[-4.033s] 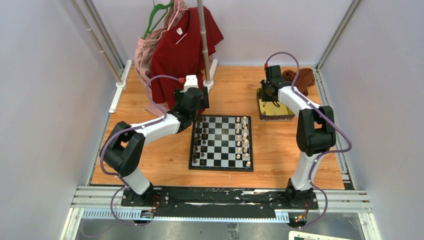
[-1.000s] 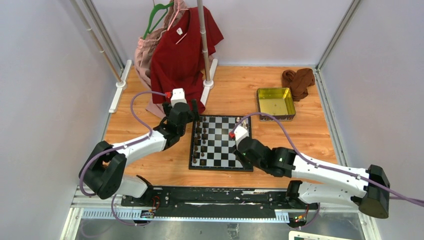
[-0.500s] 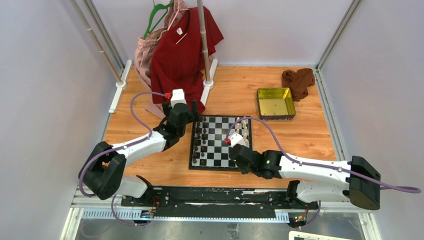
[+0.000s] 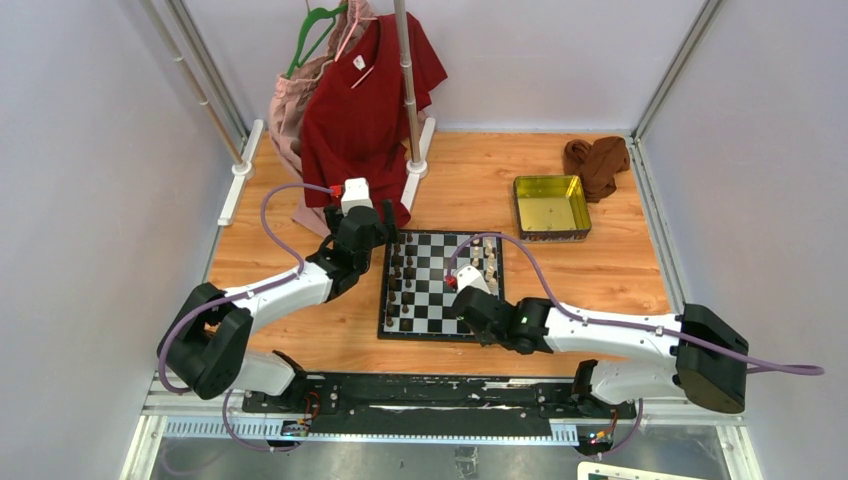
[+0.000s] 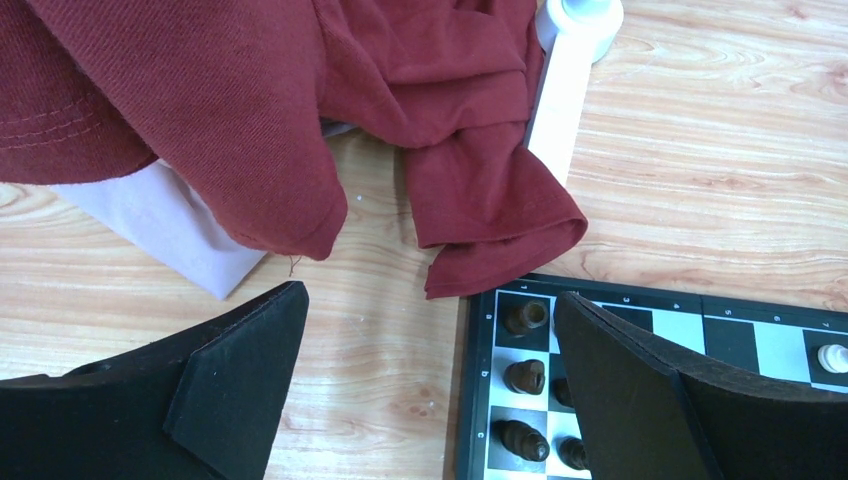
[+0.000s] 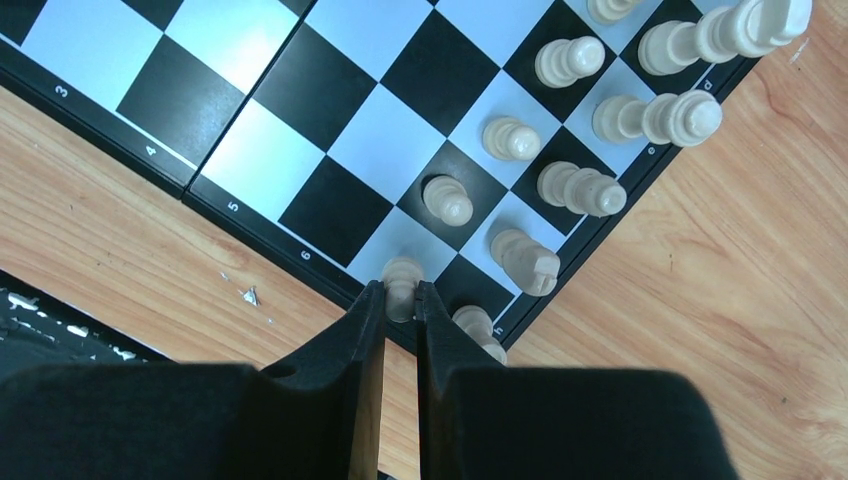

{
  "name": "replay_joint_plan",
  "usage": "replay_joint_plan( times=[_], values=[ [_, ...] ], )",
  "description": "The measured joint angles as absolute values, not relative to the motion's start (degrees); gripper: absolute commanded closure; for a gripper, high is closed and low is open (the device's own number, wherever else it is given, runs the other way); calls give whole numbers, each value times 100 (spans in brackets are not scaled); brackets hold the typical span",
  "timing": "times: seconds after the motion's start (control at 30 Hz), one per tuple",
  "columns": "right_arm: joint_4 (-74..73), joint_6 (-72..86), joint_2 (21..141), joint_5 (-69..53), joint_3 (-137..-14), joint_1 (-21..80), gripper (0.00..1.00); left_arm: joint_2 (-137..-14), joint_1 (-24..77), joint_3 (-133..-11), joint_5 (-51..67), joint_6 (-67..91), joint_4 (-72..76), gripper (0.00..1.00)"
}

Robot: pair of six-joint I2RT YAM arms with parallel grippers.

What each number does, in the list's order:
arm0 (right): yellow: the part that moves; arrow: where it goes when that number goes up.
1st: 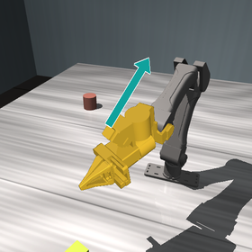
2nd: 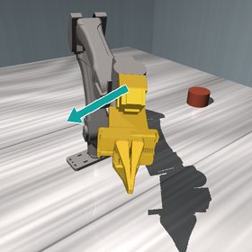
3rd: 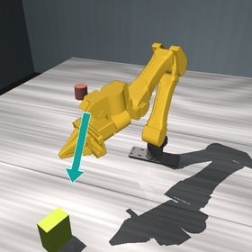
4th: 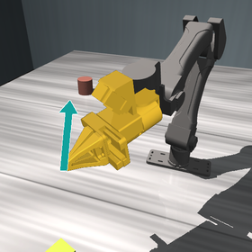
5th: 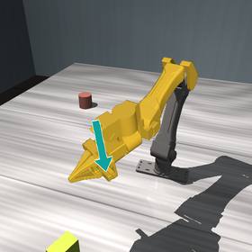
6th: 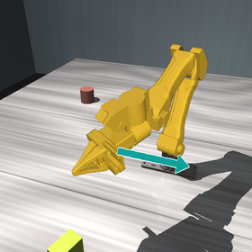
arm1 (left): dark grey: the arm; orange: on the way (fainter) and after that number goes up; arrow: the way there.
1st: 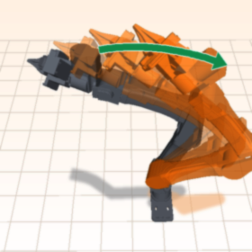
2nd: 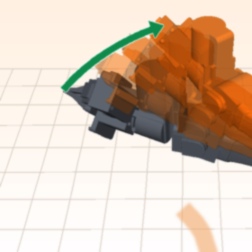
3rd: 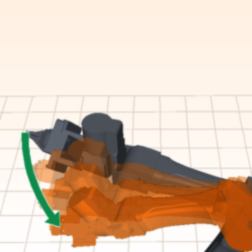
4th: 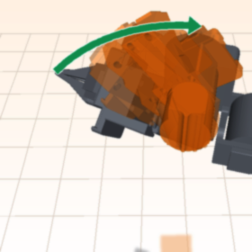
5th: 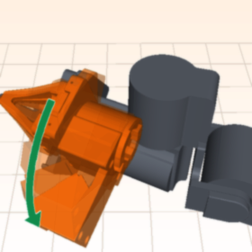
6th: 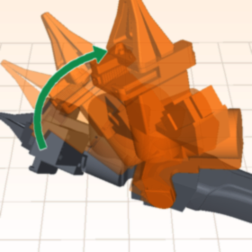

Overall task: Set up the chess pieces on the board
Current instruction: Place the chess piece on the chessboard.

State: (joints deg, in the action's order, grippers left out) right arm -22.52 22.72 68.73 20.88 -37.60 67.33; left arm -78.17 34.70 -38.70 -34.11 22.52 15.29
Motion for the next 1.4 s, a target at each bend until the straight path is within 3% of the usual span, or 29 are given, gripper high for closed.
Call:
replay_joint_plan(
  times=[0.47, 0.67, 0.8, 0.87, 1.4],
  values=[
    [-2012, 2224, 7168, 1940, -3760, 6580, 98, -7887, 3470, -3870, -3415, 2248, 1529, 0],
    [-1955, 2224, 7234, 1890, -3760, 6554, 86, -7902, 3470, -3870, -3415, 2248, 1529, 0],
    [-1938, 2224, 7234, 1848, -3760, 6547, 68, -7911, 3470, -3870, -3415, 2250, 1529, 0],
    [-1931, 2213, 7234, 1822, -3760, 6547, 65, -7913, 3470, -3870, -3415, 2250, 1529, 0],
    [-2217, 2001, 6429, 1824, -3918, 6587, 64, -7867, 3470, -3870, -3420, 2241, 1522, 0]
  ],
)
